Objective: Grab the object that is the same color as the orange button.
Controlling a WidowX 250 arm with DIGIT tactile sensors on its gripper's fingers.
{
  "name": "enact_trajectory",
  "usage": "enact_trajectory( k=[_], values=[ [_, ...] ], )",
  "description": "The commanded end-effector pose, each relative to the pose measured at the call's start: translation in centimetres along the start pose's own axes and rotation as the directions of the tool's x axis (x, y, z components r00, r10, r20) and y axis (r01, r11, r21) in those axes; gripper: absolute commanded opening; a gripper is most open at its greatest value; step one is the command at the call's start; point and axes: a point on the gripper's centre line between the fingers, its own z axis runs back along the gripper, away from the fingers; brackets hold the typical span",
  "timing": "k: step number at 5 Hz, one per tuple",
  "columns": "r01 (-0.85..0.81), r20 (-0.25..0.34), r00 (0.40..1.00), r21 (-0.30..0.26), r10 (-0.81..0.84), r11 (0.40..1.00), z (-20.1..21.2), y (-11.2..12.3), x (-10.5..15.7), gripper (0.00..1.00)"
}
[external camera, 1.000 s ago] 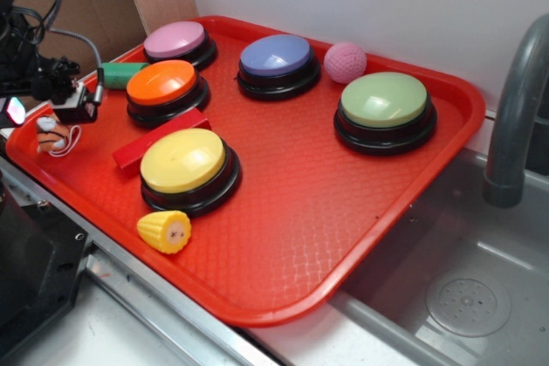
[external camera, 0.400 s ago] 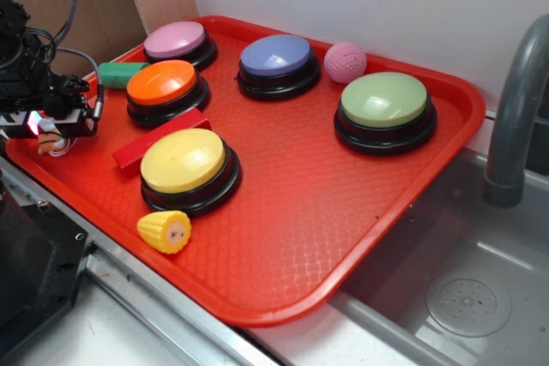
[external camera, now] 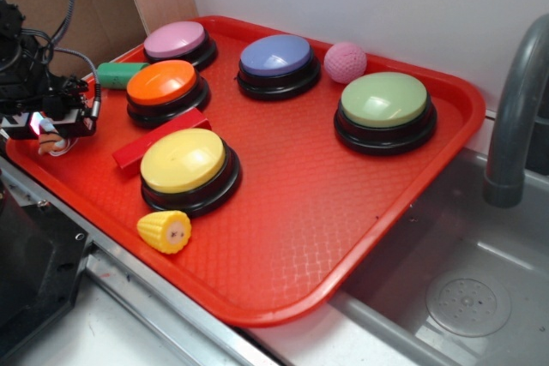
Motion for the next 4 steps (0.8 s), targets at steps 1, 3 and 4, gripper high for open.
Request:
enact_trajectory(
  k=[1, 3, 4],
  values=[
    [0.139, -0.058, 0.987, -0.143, -0.148, 0.980, 7.1, -3.1, 1.5, 0.00],
    [0.316, -0.102, 0.929, -0.283, -0.356, 0.906, 12.2, -9.8, -0.1, 0.00],
    [0.361, -0.081, 0.908, -0.348, -0.411, 0.865, 14.1, -12.1, -1.1, 0.00]
  ],
)
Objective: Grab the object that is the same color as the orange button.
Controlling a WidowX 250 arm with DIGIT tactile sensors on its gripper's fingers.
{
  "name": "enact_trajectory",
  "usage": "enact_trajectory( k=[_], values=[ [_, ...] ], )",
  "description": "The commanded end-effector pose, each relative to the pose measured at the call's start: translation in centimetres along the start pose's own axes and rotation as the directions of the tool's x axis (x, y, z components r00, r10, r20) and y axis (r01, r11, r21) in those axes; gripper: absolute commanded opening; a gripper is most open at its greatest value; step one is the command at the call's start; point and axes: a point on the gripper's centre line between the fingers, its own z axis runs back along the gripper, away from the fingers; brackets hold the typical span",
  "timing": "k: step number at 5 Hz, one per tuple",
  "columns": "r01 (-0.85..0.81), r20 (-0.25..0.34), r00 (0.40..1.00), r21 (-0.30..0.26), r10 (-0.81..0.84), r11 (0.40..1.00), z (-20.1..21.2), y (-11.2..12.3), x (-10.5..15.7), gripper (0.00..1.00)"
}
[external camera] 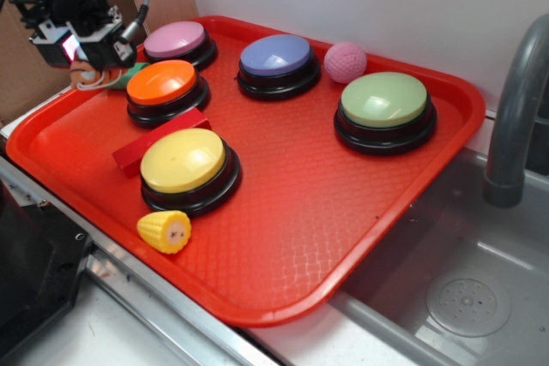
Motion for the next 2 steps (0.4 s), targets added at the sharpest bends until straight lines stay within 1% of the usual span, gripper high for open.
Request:
enact_trajectory(
  k=[1, 2],
  values=[
    [0.073, 0.026, 0.997, -0.038, -0.072, 0.997, 2.9, -3.3, -0.4, 0.00],
    [-0.016, 0.018, 1.000, -0.013, 0.016, 1.000, 3.1, -1.7, -0.5, 0.83]
  ],
)
